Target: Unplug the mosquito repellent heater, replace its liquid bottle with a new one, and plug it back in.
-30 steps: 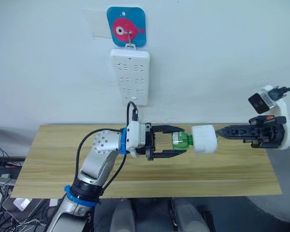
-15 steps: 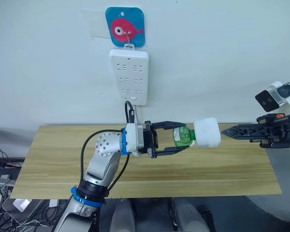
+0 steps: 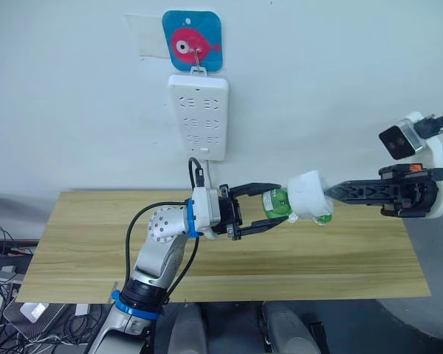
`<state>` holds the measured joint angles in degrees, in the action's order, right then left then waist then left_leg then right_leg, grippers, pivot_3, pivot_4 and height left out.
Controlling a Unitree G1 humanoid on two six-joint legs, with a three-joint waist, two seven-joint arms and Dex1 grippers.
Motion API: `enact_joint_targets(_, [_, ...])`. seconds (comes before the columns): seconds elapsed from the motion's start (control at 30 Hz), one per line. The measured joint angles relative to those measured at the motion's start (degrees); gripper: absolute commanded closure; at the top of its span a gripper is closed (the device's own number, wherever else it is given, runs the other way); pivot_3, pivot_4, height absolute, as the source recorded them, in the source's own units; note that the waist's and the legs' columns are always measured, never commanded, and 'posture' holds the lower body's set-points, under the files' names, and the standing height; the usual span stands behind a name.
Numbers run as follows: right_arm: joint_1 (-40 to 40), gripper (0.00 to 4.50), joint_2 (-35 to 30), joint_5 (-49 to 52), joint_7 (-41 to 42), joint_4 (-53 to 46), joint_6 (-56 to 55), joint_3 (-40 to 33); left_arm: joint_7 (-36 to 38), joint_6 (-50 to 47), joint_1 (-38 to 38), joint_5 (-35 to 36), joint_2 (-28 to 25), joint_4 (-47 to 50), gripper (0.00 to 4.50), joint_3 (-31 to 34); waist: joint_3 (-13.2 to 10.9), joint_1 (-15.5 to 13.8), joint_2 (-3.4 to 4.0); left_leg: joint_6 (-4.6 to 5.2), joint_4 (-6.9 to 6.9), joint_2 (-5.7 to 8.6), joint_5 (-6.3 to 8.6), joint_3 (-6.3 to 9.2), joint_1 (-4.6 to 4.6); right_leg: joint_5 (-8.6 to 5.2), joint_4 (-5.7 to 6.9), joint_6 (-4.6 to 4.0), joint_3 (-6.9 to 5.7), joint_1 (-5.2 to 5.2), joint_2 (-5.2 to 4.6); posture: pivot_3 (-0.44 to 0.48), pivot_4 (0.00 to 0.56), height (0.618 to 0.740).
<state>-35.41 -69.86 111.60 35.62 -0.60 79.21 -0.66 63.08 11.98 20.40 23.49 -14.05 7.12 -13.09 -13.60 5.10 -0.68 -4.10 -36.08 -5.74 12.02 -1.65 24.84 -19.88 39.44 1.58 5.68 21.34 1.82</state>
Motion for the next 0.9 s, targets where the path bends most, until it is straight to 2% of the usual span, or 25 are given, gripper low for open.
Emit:
enact_joint_targets(0.23, [0.02, 4.47, -2.37, 0.03, 0.67, 1.48, 2.6, 0.51, 0.13, 0.04, -0.02, -0.12, 0.21, 0.1, 2.27, -1.28, 0.0, 0.04, 0.0, 0.0, 0.0, 0.0, 0.0, -0.01, 0.0, 0.0, 0.01, 0.0, 0.01, 0.0, 0.0, -0.194, 0.247, 0.74])
enact_joint_targets(0.9, [-3.36, 4.47, -1.72, 0.01, 0.55, 4.57, 4.5, 2.65, -0.64, 2.26, 0.11, -0.75, 1.45, 0.23, 2.27, -0.98, 0.0, 0.04, 0.0, 0.0, 0.0, 0.0, 0.0, -0.01, 0.0, 0.0, 0.0, 0.0, 0.01, 0.01, 0.0, -0.196, 0.254, 0.74])
